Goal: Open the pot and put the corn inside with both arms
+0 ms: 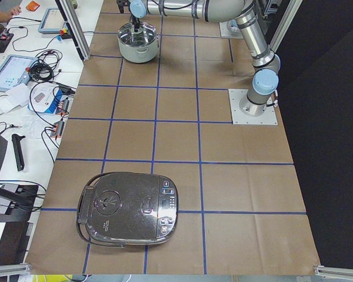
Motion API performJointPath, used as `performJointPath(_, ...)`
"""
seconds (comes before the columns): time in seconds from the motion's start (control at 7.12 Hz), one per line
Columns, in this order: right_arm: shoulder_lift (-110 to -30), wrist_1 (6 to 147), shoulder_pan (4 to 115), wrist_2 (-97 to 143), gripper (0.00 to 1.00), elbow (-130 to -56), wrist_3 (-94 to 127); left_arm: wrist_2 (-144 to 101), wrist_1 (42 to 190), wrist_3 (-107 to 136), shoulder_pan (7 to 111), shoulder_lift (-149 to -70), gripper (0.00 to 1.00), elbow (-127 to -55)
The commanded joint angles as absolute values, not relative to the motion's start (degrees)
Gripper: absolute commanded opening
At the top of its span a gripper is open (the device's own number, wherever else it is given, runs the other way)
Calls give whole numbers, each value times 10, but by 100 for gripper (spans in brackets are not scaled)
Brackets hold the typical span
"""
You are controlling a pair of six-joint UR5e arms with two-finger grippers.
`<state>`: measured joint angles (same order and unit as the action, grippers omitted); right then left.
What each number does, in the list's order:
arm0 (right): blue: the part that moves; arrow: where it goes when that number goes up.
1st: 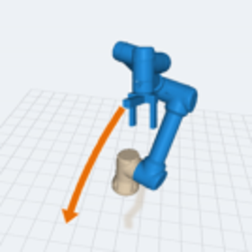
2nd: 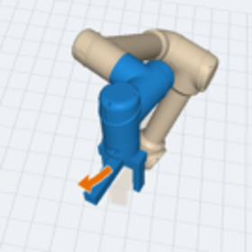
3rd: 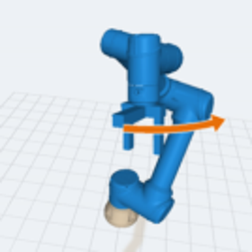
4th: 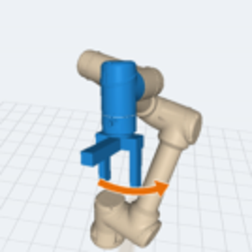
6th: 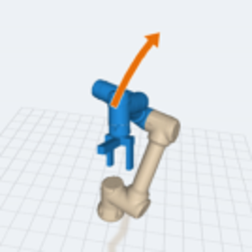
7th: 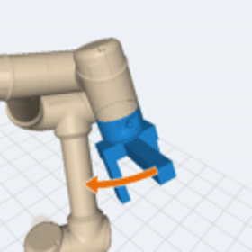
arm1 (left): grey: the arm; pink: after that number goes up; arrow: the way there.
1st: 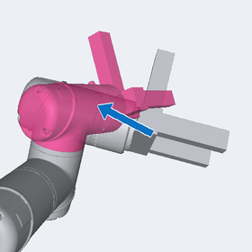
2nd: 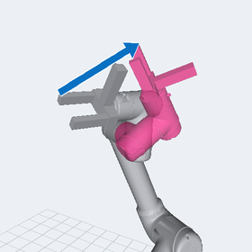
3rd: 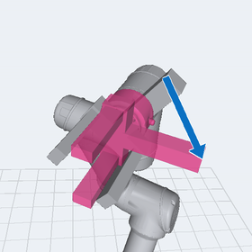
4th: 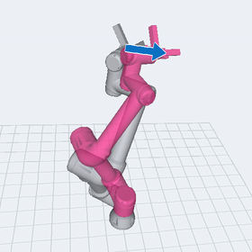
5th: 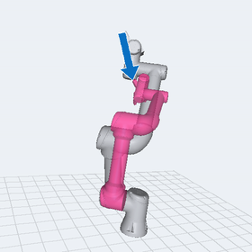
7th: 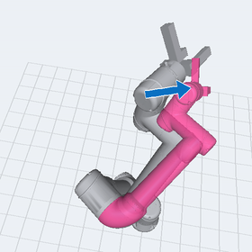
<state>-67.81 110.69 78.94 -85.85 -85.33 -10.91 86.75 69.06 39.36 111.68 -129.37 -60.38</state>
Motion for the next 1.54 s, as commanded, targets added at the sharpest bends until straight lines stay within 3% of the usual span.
performJointPath(0.0,-715,1064,791,-857,9,-858,-96,864,691,389,1117,-1280,13,-595)
performJointPath(0.28,-718,1056,834,-854,9,-852,-9,853,727,362,1101,-1234,13,-596)
performJointPath(0.56,-665,1065,940,-864,8,-792,122,830,781,200,982,-1201,13,-622)
performJointPath(0.84,-574,1066,1017,-865,8,-705,189,804,774,32,864,-1173,13,-697)
performJointPath(1.12,-525,1126,1043,-879,8,-693,165,783,717,-85,769,-1175,13,-785)
performJointPath(1.4,-500,1154,1042,-880,9,-692,162,779,571,-84,766,-1192,14,-887)
